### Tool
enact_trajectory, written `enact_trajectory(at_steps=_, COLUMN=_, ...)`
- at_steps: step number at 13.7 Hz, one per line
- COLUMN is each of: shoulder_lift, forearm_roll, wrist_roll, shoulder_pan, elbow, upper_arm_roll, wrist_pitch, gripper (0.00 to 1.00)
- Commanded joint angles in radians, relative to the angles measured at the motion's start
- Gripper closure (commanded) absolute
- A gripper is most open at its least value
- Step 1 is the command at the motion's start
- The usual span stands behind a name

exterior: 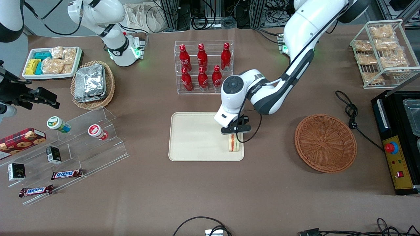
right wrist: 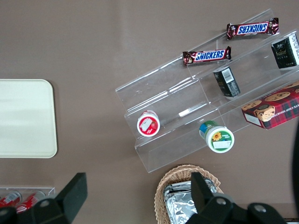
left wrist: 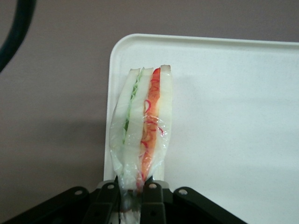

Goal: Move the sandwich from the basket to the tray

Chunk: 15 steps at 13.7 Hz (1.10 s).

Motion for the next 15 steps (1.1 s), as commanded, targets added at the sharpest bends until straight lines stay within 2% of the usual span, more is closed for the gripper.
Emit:
enact_trajectory(at_steps=1, shoulder_lift=0.022, forearm_roll=0.037, wrist_roll=-0.021, shoulder_pan=-0.017, elbow=0.032, upper_arm_roll=0.01, wrist_pitch=0.016, gripper=0.41)
enact_trajectory(at_steps=2, shoulder_lift=0.027, forearm_roll=0.037, wrist_roll=-0.023, shoulder_pan=-0.017, elbow=0.032, upper_arm_roll=0.01, wrist_pitch=0.018, gripper=0.0)
enact_trajectory(at_steps=7, shoulder_lift=-0.069, forearm_roll=0.0, wrist_roll=-0.027, shoulder_pan=-0.003, elbow=0.032, upper_arm_roll=0.008, wrist_pitch=-0.07, gripper=0.0)
enact_trajectory(at_steps=9, shoulder_lift=-0.172, forearm_roll=-0.09, wrist_roll=0.02, shoulder_pan=-0.002, elbow=0.031, upper_arm_roll=0.016, wrist_pitch=-0.155, gripper=0.0)
enact_trajectory(at_steps=10, shoulder_lift=-0.226, forearm_roll=-0.133, wrist_roll=0.087, shoulder_pan=0.008, elbow=0.031, upper_arm_roll=0.055, wrist_pitch=-0.203, gripper=0.0)
enact_trajectory(at_steps=12, shoulder_lift=-0.341, forearm_roll=-0.246, wrist_roll=0.263, shoulder_pan=0.093, elbow=0.023, upper_arm_roll=0.077, wrist_pitch=-0.286, gripper=0.0)
enact_trajectory(at_steps=15, shoulder_lift=-0.483, forearm_roll=-0.34, wrist_roll=0.536, shoulder_pan=0.234, elbow=0.023, upper_arm_roll=0.1, wrist_pitch=-0.425, gripper=0.0)
